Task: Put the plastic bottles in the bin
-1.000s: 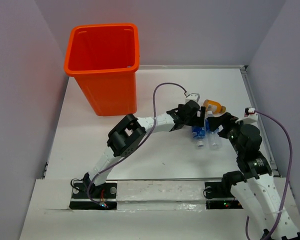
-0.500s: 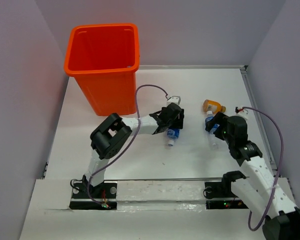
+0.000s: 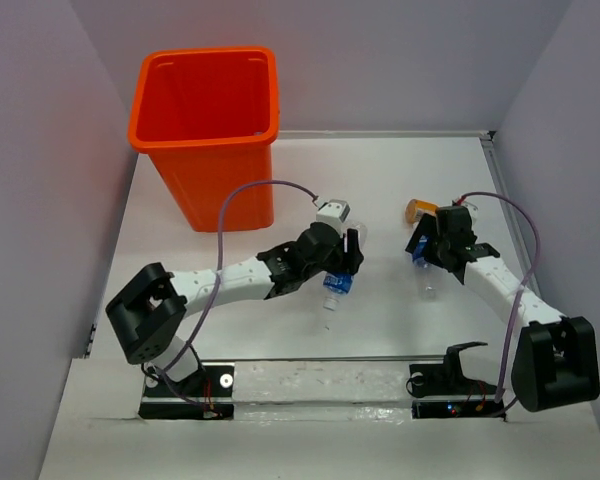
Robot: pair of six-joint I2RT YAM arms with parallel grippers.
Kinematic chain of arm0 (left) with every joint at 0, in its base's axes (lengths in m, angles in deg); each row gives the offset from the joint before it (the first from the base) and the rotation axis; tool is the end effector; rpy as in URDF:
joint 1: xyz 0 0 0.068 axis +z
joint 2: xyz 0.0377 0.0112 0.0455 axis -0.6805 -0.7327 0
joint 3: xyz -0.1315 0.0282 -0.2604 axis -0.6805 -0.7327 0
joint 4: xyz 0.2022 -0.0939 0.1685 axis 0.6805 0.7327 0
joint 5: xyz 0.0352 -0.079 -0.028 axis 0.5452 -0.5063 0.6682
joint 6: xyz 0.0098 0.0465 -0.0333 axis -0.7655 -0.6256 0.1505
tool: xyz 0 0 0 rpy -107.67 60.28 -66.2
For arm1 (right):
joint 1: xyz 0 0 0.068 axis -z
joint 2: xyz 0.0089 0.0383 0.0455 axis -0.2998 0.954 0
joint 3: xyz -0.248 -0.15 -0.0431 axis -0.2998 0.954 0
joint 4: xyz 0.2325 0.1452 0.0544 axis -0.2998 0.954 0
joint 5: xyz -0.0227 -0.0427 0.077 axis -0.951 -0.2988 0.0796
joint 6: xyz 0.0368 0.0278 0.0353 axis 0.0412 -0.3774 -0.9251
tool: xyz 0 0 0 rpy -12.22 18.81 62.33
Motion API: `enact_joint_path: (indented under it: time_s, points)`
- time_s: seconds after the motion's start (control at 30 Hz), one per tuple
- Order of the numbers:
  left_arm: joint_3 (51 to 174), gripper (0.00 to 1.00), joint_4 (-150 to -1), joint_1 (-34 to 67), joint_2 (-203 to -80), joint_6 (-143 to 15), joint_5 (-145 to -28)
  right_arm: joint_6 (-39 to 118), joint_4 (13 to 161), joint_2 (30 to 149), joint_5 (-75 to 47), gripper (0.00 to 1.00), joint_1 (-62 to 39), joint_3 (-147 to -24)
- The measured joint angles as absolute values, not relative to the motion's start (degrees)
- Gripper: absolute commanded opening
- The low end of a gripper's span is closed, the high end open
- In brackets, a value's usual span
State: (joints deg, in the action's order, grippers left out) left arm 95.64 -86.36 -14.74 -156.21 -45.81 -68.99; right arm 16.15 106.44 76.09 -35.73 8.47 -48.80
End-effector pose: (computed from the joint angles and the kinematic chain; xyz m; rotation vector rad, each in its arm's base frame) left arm 0.2081 -0.3158 0.2529 0.3763 2.0175 -0.8330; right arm 0.2458 0.0287 0.2177 0.5401 2.3197 0.0286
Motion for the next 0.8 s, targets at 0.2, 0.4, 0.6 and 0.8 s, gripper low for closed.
enact_joint_path:
  time_s: [0.2, 0.4, 0.6, 0.8]
  points:
    - [93.02, 0.65, -86.16, -14.59, -142.65, -46.66, -67.48, 17.81, 106.42, 81.01, -30.38, 0.83, 8.47, -49.61]
    - [93.23, 0.65, -84.13, -14.26, -131.53, -49.15, -63.3, 18.23, 106.07, 80.99, -24.61, 0.59, 8.47, -49.26]
    - [97.08, 0.64, -80.87, -10.85, -125.91, -51.1, -60.44, 18.01, 104.47, 78.93, -18.4, 0.41, 7.82, -47.05]
    - [110.96, 0.64, -76.85, -4.38, -128.01, -52.78, -59.87, 15.65, 101.41, 69.71, -12.89, 0.39, 2.44, -40.34]
